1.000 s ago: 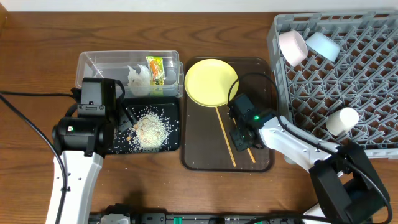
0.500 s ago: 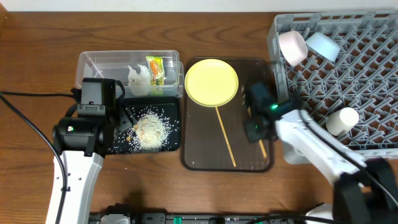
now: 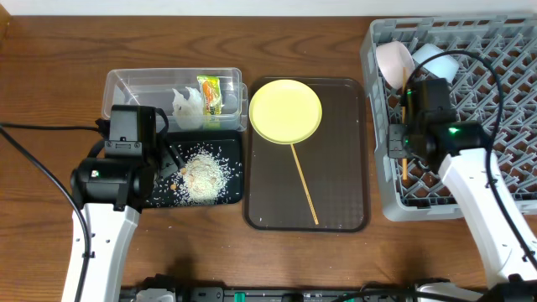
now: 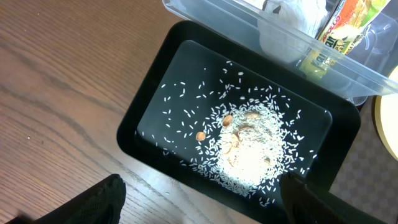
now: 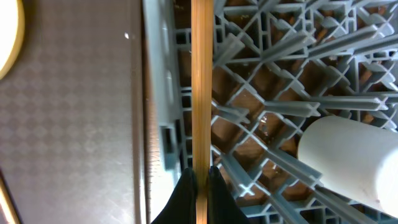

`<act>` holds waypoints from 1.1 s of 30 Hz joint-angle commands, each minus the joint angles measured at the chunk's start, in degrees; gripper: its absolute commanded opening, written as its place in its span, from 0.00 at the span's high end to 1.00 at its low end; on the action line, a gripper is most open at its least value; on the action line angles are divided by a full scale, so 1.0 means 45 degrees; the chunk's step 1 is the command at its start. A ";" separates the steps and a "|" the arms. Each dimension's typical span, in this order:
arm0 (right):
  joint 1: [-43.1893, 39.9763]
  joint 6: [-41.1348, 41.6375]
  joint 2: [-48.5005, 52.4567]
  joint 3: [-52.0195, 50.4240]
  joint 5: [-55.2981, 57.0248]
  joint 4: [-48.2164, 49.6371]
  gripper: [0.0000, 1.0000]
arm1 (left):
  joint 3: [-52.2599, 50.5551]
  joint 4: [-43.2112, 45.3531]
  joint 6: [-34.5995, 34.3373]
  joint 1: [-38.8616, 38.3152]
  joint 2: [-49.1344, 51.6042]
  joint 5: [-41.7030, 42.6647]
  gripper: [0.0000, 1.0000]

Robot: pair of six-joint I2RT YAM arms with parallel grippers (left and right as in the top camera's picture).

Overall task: Sort waste into correct bins and load items into the dishwasher rack
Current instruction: 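Drop the chopstick into the dish rack with right gripper, then reach right gripper to the second chopstick and grasp it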

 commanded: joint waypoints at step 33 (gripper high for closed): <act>0.3696 -0.0865 0.0879 -0.0257 -0.3706 0.1321 0.54 | 0.0049 -0.0034 -0.0165 0.0063 0.0005 -0.0204 0.18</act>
